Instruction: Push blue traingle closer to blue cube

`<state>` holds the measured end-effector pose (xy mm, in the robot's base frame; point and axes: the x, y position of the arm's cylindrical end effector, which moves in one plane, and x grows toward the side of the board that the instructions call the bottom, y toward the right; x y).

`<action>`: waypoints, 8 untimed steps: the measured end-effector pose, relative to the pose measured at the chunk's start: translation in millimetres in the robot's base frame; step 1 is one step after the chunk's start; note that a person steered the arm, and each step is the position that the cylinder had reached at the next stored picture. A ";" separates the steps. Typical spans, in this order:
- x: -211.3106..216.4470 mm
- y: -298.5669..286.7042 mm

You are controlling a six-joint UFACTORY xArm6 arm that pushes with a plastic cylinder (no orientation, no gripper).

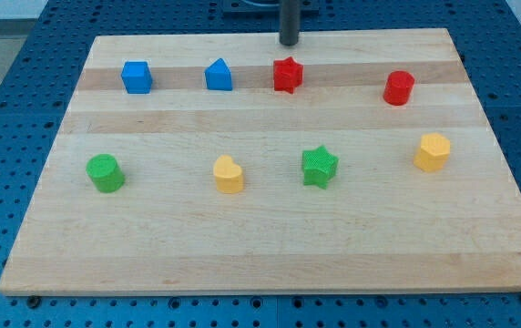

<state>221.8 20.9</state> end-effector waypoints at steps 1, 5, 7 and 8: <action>29.3 -0.4; 64.4 -135.3; 93.2 -100.1; 110.6 -127.7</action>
<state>332.3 -106.8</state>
